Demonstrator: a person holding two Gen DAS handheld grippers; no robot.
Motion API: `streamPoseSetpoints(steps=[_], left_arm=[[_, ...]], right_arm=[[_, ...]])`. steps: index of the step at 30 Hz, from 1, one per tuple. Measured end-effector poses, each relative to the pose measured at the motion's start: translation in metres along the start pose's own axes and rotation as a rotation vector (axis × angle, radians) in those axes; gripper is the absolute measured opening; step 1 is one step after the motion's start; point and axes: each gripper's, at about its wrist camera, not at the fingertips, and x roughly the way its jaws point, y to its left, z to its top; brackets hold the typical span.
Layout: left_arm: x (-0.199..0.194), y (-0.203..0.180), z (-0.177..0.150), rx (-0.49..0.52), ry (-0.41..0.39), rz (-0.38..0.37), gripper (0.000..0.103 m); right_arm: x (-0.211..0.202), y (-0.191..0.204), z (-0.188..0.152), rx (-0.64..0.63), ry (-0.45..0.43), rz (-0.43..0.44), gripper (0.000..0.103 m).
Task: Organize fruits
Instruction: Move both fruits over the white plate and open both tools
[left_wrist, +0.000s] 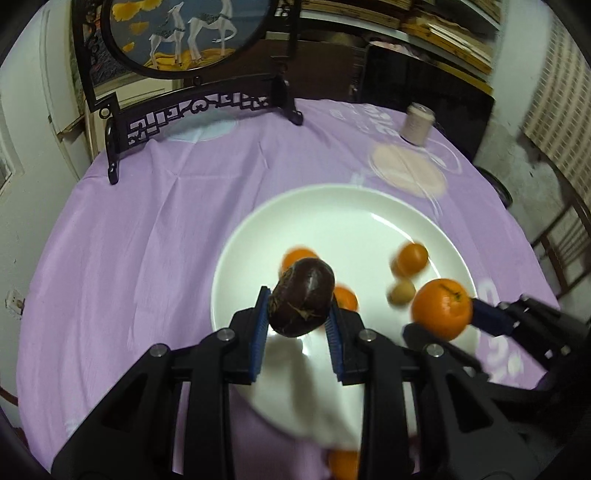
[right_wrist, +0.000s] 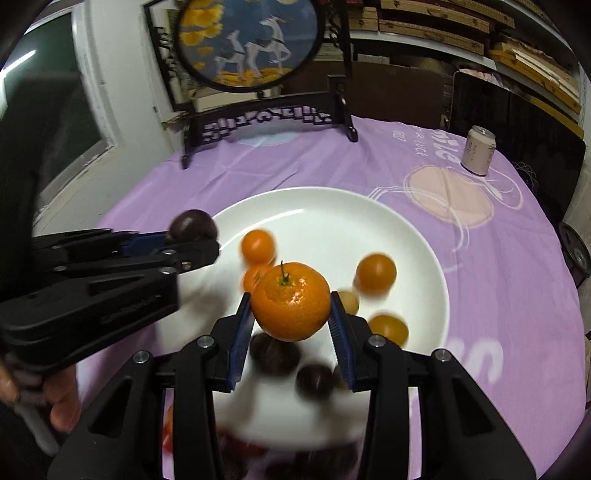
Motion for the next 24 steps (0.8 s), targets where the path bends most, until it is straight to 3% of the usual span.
streamPoseSetpoints(steps=[3,8,11,12,13,14,19,24], left_arm=[[0.008,0.006,-0.001,-0.009,0.002,-0.026,0.029],[0.017,0.007,-0.003,-0.01,0.034,-0.045,0.029],[0.013,0.005,-0.003,-0.002,0.014,-0.049,0.031],[0.01,0.005,-0.003,-0.003,-0.002,-0.041,0.042],[0.007,0.005,-0.003,-0.006,-0.025,-0.023,0.058],[0.004,0.006,-0.004,-0.01,-0.042,-0.013,0.061],[-0.015,0.017,-0.019,-0.08,-0.074,-0.03,0.061],[-0.052,0.02,-0.077,-0.079,-0.086,-0.035,0.061]], right_arm=[[0.017,-0.006,0.002,0.023,0.023,0.027,0.041],[0.029,-0.005,0.002,0.007,0.054,0.01,0.041],[0.031,-0.004,0.003,-0.001,0.051,-0.004,0.042],[0.031,-0.004,0.004,-0.006,0.038,-0.021,0.046],[0.03,-0.004,0.004,-0.01,0.019,-0.041,0.058],[0.026,-0.005,0.003,-0.019,-0.018,-0.078,0.059],[0.005,-0.012,-0.004,-0.023,-0.129,-0.115,0.059],[-0.035,-0.023,-0.04,0.061,-0.151,-0.056,0.059]])
